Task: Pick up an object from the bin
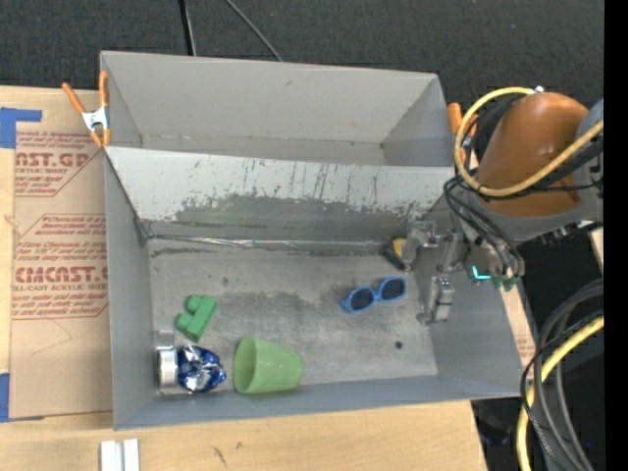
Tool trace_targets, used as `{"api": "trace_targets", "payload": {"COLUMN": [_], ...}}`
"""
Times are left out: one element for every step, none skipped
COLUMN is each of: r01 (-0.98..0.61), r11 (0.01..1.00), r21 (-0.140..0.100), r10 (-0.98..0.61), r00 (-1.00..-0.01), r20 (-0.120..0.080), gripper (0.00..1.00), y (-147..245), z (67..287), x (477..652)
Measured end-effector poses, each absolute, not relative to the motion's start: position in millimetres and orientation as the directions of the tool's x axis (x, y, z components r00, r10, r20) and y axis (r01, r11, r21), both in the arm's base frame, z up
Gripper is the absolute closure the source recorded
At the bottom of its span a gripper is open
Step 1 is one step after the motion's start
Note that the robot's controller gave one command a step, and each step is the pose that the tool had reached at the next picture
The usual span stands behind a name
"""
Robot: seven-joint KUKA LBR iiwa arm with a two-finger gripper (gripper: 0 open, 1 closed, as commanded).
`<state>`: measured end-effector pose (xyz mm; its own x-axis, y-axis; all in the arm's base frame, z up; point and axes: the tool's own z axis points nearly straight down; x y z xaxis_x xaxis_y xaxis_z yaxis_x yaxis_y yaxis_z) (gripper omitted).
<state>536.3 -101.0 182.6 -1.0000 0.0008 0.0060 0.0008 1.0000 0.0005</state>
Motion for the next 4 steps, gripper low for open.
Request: {"api": "trace_targets", "payload": {"r01": [-0.321, -0.577, -0.572, -0.75], "r11": [0.947, 0.817, 0.82, 0.661], "r21": [-0.004, 0.005, -0.004, 0.0], "r10": [-0.321, -0.577, -0.572, -0.75], "r00": [-0.947, -0.817, -0.82, -0.661], "r20": [-0.005, 0.002, -0.005, -0.003], "gripper": [0.0, 0.0, 0.0, 0.0], "y": [-137, -76, -110, -74], "z": [251, 89, 79, 70], "x": [517.4, 539.3, 595.1, 593.1]}}
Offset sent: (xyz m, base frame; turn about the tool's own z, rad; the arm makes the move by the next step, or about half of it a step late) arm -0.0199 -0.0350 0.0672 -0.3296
